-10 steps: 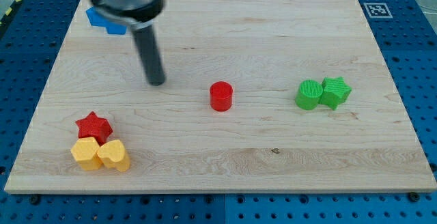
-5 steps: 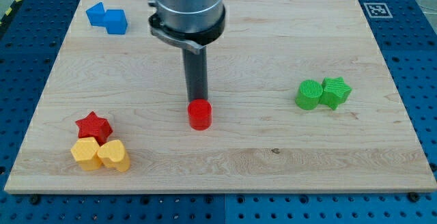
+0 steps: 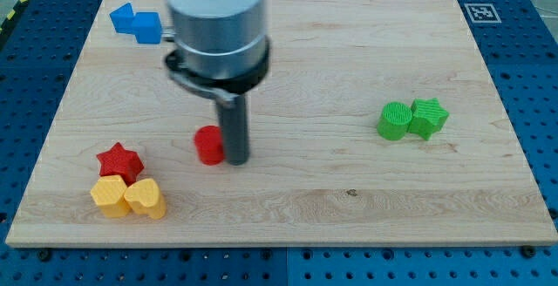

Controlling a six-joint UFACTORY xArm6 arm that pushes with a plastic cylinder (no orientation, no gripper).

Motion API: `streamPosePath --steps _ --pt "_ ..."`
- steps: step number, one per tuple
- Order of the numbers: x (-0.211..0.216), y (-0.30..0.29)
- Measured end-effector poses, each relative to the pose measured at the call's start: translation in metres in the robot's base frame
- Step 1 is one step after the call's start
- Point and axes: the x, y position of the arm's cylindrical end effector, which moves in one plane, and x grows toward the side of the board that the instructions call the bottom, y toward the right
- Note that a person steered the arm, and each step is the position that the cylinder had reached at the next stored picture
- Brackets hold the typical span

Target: Move the red blocks above the yellow blocks

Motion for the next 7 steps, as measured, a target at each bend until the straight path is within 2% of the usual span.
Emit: streamPosePath --steps 3,5,6,7 --pt "-0.048 -0.005" --pt "-0.027 -0.037" --pt "-0.028 -0.034" --pt "-0.038 0.007"
